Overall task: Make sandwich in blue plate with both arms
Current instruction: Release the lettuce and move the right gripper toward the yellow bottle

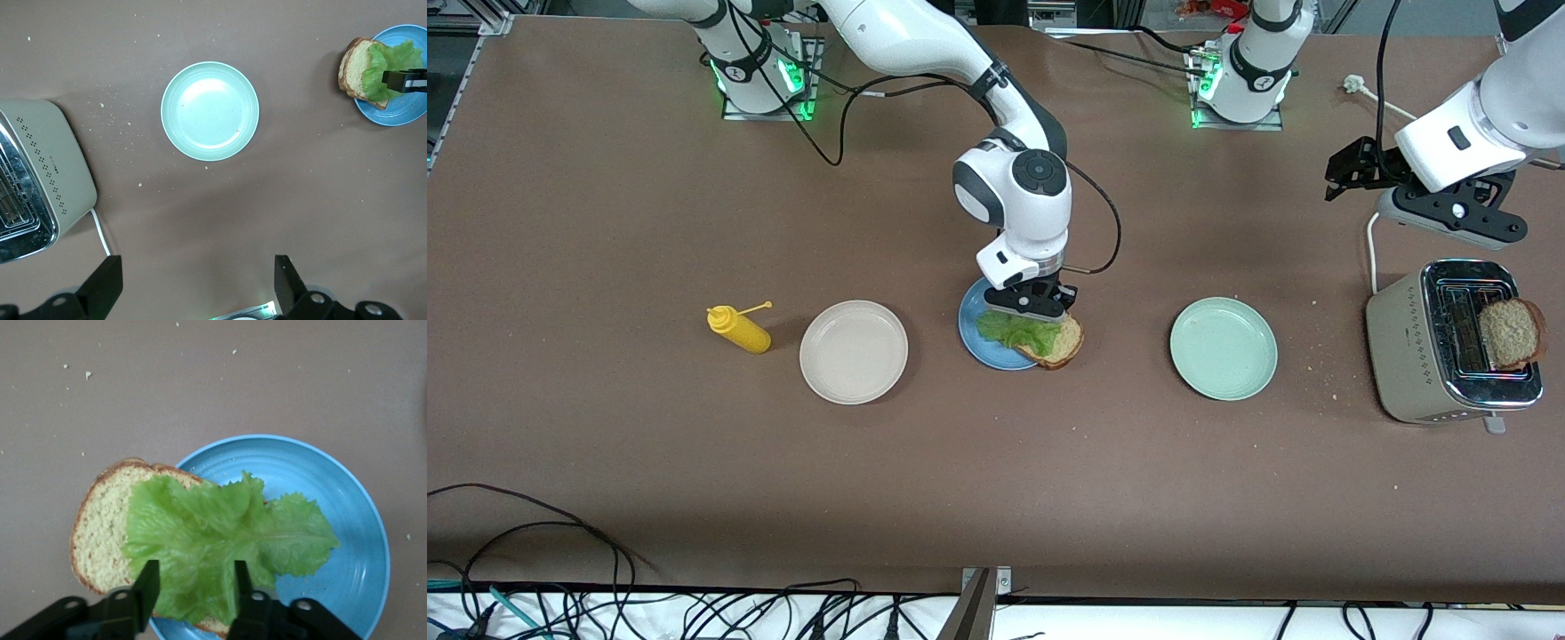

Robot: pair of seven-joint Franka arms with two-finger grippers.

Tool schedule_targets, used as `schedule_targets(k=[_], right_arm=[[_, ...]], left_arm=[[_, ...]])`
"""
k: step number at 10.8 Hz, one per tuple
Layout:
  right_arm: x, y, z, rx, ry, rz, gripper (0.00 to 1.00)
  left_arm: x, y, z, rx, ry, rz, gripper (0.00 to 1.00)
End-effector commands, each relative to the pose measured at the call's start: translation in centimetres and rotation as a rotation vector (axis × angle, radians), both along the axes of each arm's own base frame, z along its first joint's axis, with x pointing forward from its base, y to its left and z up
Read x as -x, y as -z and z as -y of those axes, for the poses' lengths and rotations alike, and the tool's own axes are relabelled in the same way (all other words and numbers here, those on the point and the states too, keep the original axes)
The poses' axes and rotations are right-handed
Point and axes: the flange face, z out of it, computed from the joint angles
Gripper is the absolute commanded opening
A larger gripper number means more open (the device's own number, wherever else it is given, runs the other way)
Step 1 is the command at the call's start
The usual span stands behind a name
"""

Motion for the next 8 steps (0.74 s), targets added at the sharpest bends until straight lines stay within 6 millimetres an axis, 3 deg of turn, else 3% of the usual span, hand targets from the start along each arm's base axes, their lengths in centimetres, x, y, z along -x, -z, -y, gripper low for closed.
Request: schedule_targets(k=[1, 2, 5, 8], right_arm=[[-0.1, -1.1, -0.7, -0.006, 0.017, 0.034, 1.0], [-0.3, -1.3, -0.6, -0.006, 0.014, 0.035, 1.0], [-2.0, -4.9, 1.4, -0.033, 0.031, 0.037, 1.0], [-4.0, -8.1, 6.3, -0.04, -0.056, -0.008, 1.0]], left_arm=[[-0.1, -0.5, 0.1, 0.012, -0.013, 0.004, 1.0], [-0.1, -0.5, 0.1, 0.012, -0.013, 0.004, 1.0], [-0.1, -0.5, 0.1, 0.012, -0.013, 0.004, 1.0], [-0.1, -0.4, 0.1, 0.012, -0.013, 0.002, 1.0]])
